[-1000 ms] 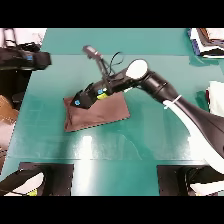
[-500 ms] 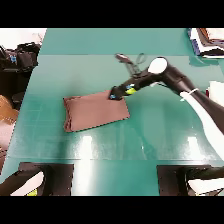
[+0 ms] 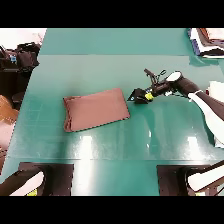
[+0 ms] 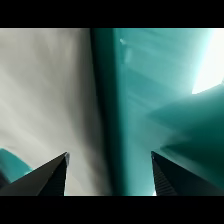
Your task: Fold the shirts.
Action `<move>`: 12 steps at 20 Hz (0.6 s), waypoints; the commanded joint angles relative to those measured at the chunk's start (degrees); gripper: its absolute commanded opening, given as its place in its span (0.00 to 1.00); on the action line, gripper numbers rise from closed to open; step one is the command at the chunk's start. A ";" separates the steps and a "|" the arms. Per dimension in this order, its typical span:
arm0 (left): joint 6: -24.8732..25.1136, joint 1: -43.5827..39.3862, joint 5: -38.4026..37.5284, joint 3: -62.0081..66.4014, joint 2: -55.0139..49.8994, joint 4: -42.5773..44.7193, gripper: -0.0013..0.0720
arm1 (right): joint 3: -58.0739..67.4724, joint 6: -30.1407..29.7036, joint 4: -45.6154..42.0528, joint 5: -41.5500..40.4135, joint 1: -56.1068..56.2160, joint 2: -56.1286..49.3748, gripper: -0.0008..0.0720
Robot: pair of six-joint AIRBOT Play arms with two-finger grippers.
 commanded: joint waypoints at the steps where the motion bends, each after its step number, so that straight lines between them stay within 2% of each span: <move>1: -0.02 0.07 -0.13 -0.02 -0.17 -0.31 0.06 | 5.20 -0.68 3.52 1.90 4.59 -5.88 0.81; 3: -0.02 0.07 -0.74 -0.04 -0.44 -1.79 0.06 | 9.62 -0.66 3.56 2.62 8.59 -8.79 0.80; 4: 0.00 0.07 -1.16 -0.04 -0.52 -2.80 0.06 | 11.85 -0.66 3.52 2.62 10.60 -10.12 0.72; 6: -0.02 0.07 -1.68 -0.04 -0.52 -4.33 0.06 | 15.78 -0.76 3.37 2.40 13.68 -11.87 0.44; 7: -0.02 -0.02 -1.77 -0.04 -0.52 -4.63 0.06 | 17.53 -1.31 3.39 2.40 14.64 -12.41 0.34; 8: 0.02 -0.70 -1.79 -0.04 -0.52 -4.57 0.06 | 19.26 -1.97 3.23 2.45 15.37 -12.66 0.16; 9: 0.02 -1.84 -2.01 -0.04 -0.52 -4.48 0.06 | 20.74 -2.45 2.86 2.51 15.67 -12.63 0.04; 12: -0.02 -6.56 -1.53 -0.04 -0.52 -4.46 0.06 | 23.98 -2.40 2.89 3.13 13.92 -11.17 0.04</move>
